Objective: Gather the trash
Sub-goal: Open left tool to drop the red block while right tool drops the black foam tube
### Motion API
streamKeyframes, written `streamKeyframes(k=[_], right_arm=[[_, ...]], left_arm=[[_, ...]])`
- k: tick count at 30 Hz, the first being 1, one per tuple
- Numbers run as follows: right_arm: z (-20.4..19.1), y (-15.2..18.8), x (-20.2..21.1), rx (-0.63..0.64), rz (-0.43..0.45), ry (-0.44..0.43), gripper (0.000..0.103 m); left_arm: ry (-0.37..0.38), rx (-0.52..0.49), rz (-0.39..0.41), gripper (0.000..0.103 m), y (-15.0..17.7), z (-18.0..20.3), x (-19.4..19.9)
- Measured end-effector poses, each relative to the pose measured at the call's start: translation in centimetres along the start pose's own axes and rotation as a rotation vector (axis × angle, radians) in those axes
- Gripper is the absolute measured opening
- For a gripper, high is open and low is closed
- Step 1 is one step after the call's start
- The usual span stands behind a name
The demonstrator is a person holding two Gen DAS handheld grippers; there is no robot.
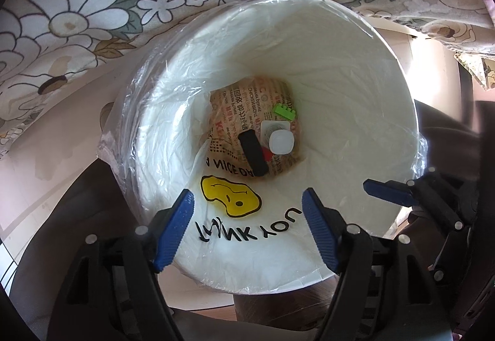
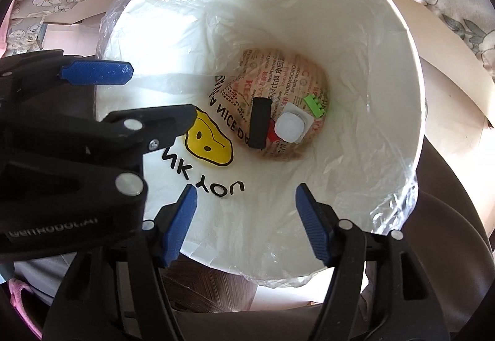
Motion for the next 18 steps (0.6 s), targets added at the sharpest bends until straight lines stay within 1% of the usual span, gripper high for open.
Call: streamKeyframes(k=[7, 12, 18], right_arm=[[-0.3, 0.8, 1.1, 0.015, 0.025, 0.009, 0.067], [-0.6, 1.9, 2.5, 0.022, 0.053, 0.013, 0.067], [-1.0, 3.5, 4.9, 0.039, 0.099, 0.040, 0.067]], left_arm=[[-0.021, 0.003, 0.022, 0.075, 0.8, -0.3, 1.2], [-0.032, 0.000, 0.060, 0.075, 1.8, -0.3, 2.8], [-0.095, -0.030, 0.127, 0.075, 3.7, -0.5, 6.1]])
Point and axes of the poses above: each gripper's, at about its wrist camera, not at the fingertips, and x roughly against the way its jaws point, z to its right, y to its underside, the point moved 8 cm from there along -x, roughly the way its jaws point, and after that the axes turned 8 degrees about -z, right-handed, at the moved point
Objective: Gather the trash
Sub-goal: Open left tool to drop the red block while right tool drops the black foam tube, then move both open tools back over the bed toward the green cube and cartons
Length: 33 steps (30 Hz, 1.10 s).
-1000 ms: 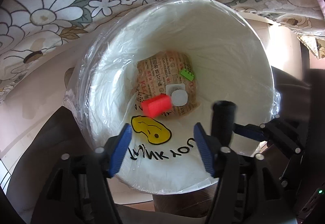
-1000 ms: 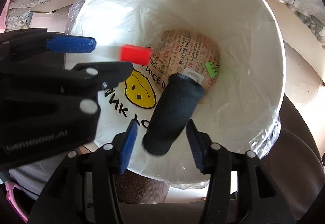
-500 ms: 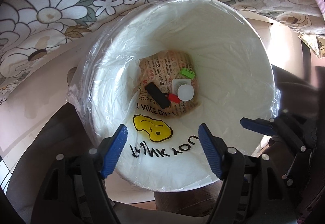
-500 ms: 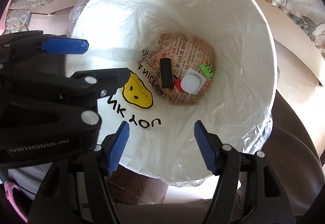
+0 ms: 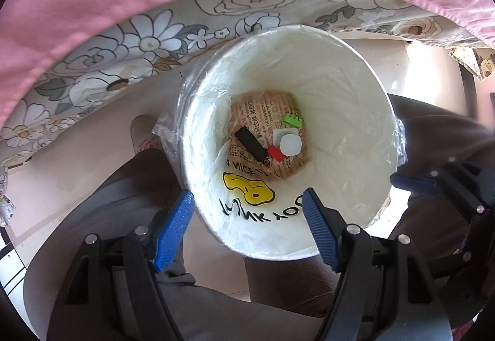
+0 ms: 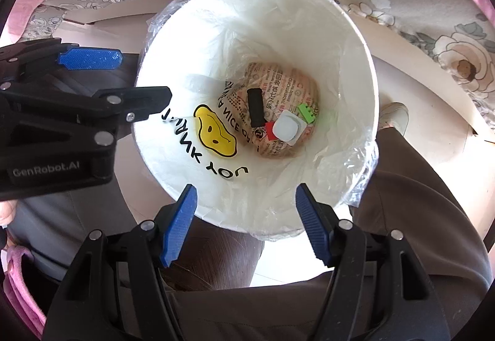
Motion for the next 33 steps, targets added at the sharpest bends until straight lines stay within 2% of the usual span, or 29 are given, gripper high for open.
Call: streamKeyframes(k=[9, 16, 27, 33], right_arm=[[-0.5, 1.9, 4.9, 0.038, 0.108, 0.051, 0.067], [-0.9, 2.7, 9.6, 0.083, 0.206, 0.110, 0.066], [-0.9, 2.3, 22.0, 0.112, 0.427, 0.218, 0.066], [-1.3, 1.3, 28.2, 0.129, 0.522, 0.254, 0.066]], left_arm=[[-0.038, -0.027, 0.135, 0.075, 2.1, -0.3, 6.4], [-0.101, -0.038, 0.246, 0.075, 3.3, -0.9, 11.9], [-0.190, -0.020, 0.424, 0.075, 2.6, -4.4, 23.1], [-0.218, -0.019, 0.493, 0.079, 1.3, -5.5, 27.9]])
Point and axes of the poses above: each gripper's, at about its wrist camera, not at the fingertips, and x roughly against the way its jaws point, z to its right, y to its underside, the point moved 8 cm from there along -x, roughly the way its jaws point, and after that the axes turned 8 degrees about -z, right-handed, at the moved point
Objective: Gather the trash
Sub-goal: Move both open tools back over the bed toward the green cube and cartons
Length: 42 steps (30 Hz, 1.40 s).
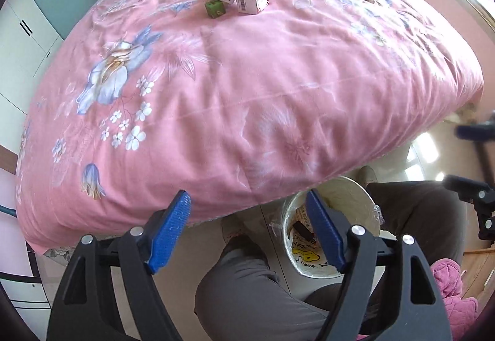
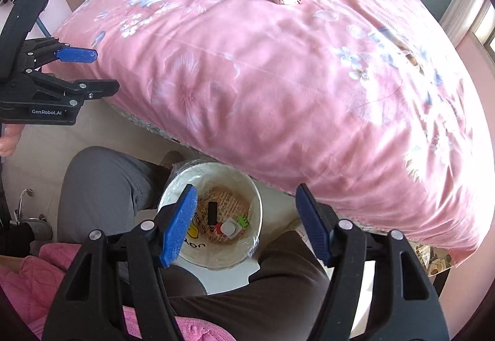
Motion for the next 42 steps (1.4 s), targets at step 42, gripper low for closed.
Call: streamKeyframes(k=[42], right_arm=[[5.9, -25.0, -1.2, 0.111, 0.182, -0.047, 0.076]], left_arm=[[0.017, -0.179, 0.140, 0.085, -21.9, -8.0, -5.3]])
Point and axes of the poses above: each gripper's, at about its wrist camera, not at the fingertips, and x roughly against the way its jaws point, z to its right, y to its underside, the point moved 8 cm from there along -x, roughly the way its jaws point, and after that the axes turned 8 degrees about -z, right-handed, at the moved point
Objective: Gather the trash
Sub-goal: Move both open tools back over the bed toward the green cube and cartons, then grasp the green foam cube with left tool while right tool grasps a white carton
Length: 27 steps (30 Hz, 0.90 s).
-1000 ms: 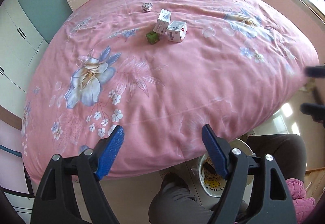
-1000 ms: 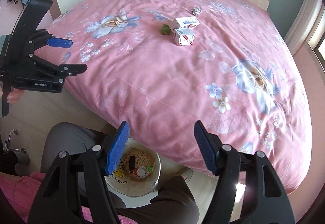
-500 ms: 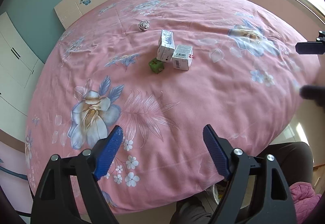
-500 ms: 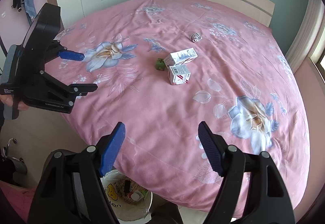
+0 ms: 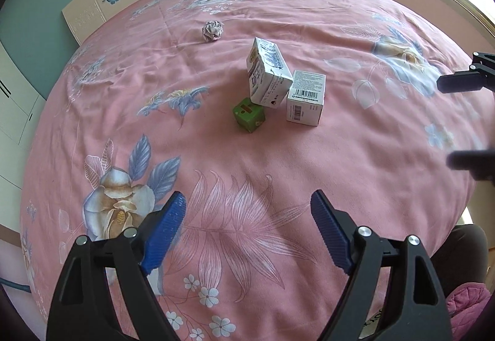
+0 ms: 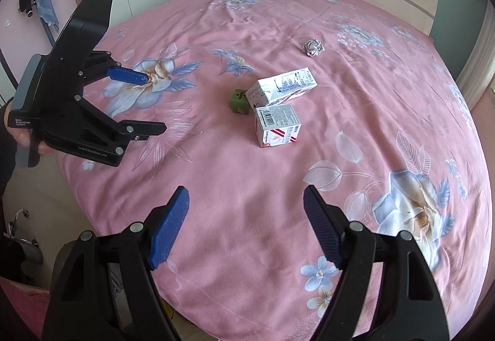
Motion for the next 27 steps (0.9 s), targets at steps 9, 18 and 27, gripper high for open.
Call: streamKeyframes(k=[9, 18, 27], right_arm=[[1.9, -2.6, -7.2, 0.007, -0.059, -0.018, 0.076], [3.1, -5.6, -12.8, 0.069, -0.066, -0.032, 0.076], [4.6, -8.2, -16.6, 0.098, -0.047, -0.076, 0.076]], left_arm=[[0.075, -0.055, 0.000, 0.085, -2.9, -0.6, -5.9], [0.165, -0.078, 0.050, 0.086, -6.8, -1.4, -10.2], [0.225, -0.077, 0.083, 0.076, -9.1, -1.1, -12.7]])
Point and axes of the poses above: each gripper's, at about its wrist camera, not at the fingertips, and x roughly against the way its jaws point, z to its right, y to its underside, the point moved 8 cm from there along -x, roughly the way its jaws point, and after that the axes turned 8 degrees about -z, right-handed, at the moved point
